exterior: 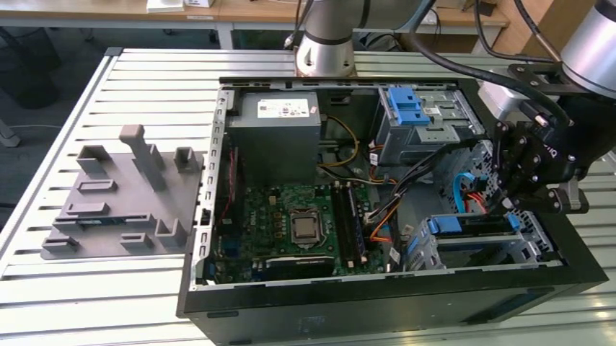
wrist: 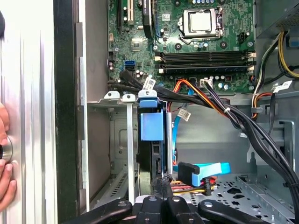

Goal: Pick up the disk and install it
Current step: 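Insert the second disk wire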

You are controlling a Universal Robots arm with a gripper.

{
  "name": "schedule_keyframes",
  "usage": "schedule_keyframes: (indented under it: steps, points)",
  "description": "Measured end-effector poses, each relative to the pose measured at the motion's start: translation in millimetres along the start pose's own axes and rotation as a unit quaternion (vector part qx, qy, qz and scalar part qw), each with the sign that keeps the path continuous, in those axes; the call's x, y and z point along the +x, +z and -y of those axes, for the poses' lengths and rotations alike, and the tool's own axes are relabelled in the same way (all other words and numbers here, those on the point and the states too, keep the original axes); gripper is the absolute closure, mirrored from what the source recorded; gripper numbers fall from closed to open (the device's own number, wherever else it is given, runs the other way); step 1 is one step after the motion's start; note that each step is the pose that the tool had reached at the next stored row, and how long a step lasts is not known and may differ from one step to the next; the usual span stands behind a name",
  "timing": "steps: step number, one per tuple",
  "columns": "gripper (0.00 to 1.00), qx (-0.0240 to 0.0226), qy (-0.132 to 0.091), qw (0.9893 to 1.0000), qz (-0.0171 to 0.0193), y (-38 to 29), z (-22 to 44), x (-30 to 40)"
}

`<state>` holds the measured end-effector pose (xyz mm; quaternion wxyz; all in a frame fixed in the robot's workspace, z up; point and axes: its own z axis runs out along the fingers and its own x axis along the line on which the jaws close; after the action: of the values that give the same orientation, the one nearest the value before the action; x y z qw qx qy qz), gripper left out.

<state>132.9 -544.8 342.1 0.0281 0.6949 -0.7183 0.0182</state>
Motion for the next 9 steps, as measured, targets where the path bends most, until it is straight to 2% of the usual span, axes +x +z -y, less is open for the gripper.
schedule_keyframes:
  steps: [2, 6, 9]
  points:
    - [0.89, 0.0001, 0.000, 1.0000, -0.0001, -0.9, -0.3, 0.0]
    - [0.89, 0.0001, 0.000, 1.0000, 0.0000, -8.1, -1.4, 0.6]
    - [0.89, 0.0002, 0.000, 1.0000, 0.0002, -8.1, -9.2, 0.8]
